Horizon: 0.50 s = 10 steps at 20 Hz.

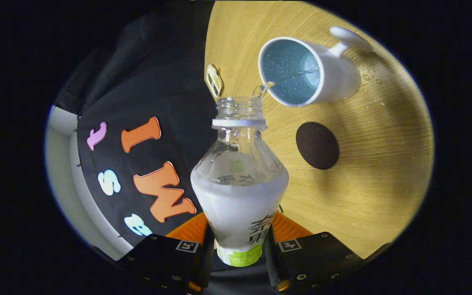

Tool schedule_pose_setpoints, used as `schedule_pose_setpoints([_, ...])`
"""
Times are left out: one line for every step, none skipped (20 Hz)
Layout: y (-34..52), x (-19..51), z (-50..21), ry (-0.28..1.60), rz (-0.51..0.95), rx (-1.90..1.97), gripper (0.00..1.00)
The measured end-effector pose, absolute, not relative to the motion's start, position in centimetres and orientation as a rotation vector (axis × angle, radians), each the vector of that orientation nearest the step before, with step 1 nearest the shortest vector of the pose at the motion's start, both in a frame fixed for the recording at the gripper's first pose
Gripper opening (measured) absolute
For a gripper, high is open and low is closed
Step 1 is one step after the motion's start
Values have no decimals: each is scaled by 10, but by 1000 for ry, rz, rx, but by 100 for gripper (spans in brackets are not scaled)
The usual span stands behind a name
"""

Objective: Take the bottle from table, then pour the juice into the cup, finally place the bottle on the coaster

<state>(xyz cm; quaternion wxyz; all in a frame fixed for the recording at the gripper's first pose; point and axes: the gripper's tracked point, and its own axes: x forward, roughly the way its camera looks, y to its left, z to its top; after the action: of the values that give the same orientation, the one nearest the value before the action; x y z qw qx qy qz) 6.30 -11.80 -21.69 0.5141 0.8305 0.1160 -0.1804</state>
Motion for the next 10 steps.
schedule_pose_setpoints([-119,64,-216,281,-438,1999,55])
schedule_pose_setpoints([-121,65,-216,279,-438,1998,55])
schedule_pose_setpoints([-121,68,-216,281,-436,1998,55])
schedule_pose_setpoints([-122,67,-215,282,-433,1998,55])
schedule_pose_setpoints([-122,68,-217,283,-433,2002,55])
schedule_pose_setpoints([-123,68,-217,283,-432,2007,55])
schedule_pose_setpoints([-124,67,-218,282,-436,2013,55])
schedule_pose_setpoints([-126,66,-221,285,-448,2019,55])
schedule_pose_setpoints([-126,66,-223,284,-457,2023,55])
schedule_pose_setpoints([-128,66,-224,282,-462,2026,55])
